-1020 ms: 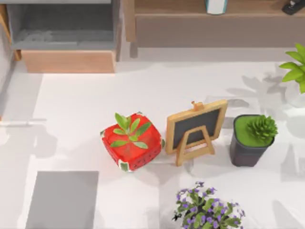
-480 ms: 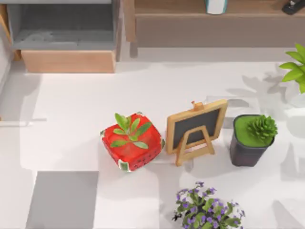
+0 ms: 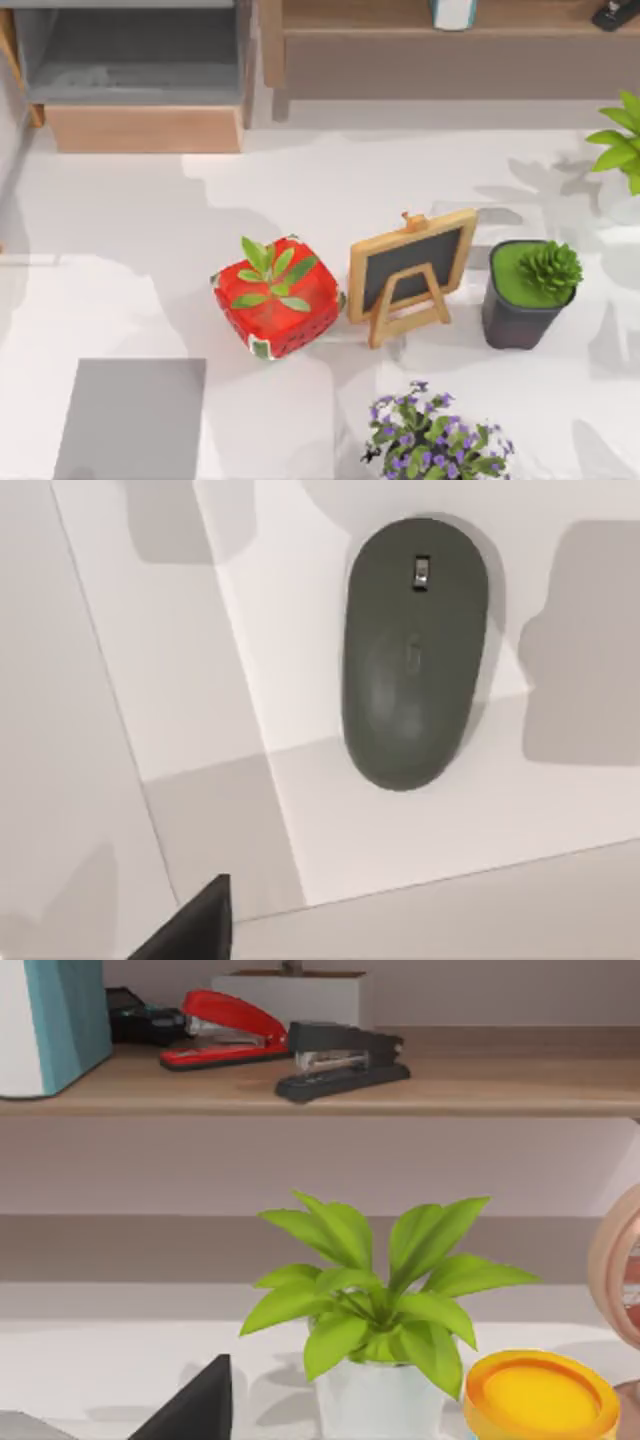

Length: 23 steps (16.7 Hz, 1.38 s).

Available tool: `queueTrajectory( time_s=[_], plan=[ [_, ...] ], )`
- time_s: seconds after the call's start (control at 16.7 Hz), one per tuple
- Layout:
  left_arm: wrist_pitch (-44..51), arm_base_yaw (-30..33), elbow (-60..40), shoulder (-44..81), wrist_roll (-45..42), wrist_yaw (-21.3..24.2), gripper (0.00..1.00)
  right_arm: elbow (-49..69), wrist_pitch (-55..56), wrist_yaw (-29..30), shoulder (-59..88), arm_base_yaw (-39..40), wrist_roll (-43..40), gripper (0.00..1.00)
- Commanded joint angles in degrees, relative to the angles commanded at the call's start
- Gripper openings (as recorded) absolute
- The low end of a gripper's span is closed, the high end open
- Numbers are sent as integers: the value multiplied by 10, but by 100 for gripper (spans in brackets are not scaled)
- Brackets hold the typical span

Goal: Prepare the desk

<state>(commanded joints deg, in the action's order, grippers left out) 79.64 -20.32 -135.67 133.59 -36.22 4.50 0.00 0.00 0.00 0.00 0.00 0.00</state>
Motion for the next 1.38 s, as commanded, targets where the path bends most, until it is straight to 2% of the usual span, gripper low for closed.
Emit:
queueTrajectory(
  time_s=[0.24, 0.48, 0.9, 1.38],
  plan=[
    [23, -1, -95, 144, -30, -2, 100, 0, 0, 0, 0, 0, 0, 100],
    [19, 8, -138, 196, -45, -3, 100, 0, 0, 0, 0, 0, 0, 100],
    [17, 5, -132, 196, -46, -3, 100, 0, 0, 0, 0, 0, 0, 100],
    [-39, 5, -68, 186, -47, -3, 100, 0, 0, 0, 0, 0, 0, 100]
  ],
)
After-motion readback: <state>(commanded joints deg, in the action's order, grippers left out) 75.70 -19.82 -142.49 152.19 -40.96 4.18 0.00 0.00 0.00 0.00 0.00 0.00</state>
